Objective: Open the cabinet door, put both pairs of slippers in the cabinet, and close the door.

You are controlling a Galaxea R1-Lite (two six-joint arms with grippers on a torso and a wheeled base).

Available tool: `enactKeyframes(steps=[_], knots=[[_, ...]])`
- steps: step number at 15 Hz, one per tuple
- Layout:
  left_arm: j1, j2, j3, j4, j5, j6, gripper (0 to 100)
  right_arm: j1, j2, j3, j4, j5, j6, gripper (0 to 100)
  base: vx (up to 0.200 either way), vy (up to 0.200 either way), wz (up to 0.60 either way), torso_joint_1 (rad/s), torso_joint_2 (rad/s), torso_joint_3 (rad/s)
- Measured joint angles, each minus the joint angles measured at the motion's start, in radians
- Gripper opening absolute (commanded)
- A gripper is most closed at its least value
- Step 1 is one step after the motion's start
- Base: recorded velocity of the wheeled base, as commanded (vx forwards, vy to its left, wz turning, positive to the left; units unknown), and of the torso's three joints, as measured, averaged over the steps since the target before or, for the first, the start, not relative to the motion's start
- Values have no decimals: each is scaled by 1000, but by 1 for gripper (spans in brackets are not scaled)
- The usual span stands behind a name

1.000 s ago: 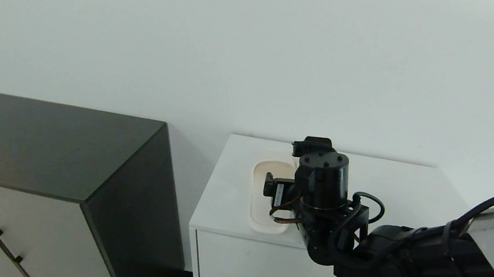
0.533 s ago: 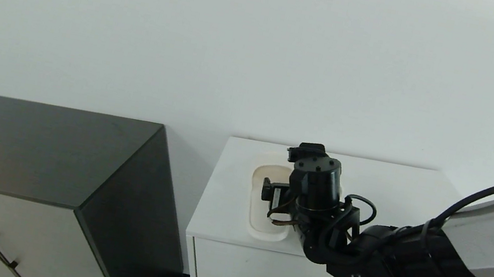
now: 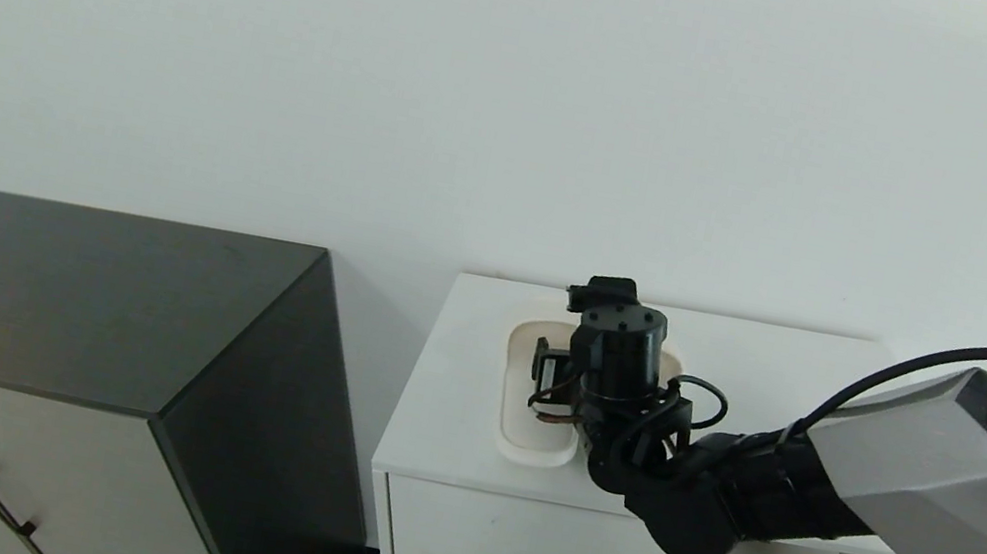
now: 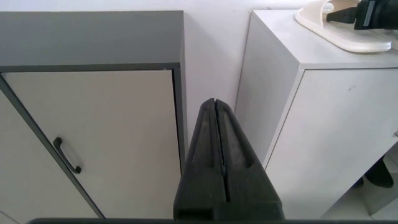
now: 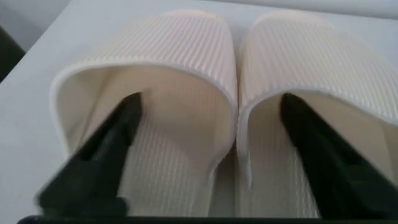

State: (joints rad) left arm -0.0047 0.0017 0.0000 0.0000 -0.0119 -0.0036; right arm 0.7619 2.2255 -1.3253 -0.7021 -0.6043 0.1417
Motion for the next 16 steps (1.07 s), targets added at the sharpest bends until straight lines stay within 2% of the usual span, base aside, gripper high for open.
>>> enactKeyframes(steps=[5, 8, 11, 14, 16], knots=[[0, 0, 0, 0, 0, 0, 0, 0, 2, -7, 0, -4, -10, 0, 0, 0, 0, 0, 0, 0], [0, 0, 0, 0, 0, 0, 0, 15, -59, 43, -1, -3, -15, 0, 0, 0, 0, 0, 0, 0], [0, 0, 0, 0, 0, 1, 0, 47, -191, 195, -1, 8, -14, 0, 0, 0, 0, 0, 0, 0], [1, 0, 0, 0, 0, 2, 0, 101, -333, 407, 0, 31, -11, 0, 0, 0, 0, 0, 0, 0], [0, 0, 0, 0, 0, 4, 0, 135, -395, 473, -1, 33, -10, 0, 0, 0, 0, 0, 0, 0]])
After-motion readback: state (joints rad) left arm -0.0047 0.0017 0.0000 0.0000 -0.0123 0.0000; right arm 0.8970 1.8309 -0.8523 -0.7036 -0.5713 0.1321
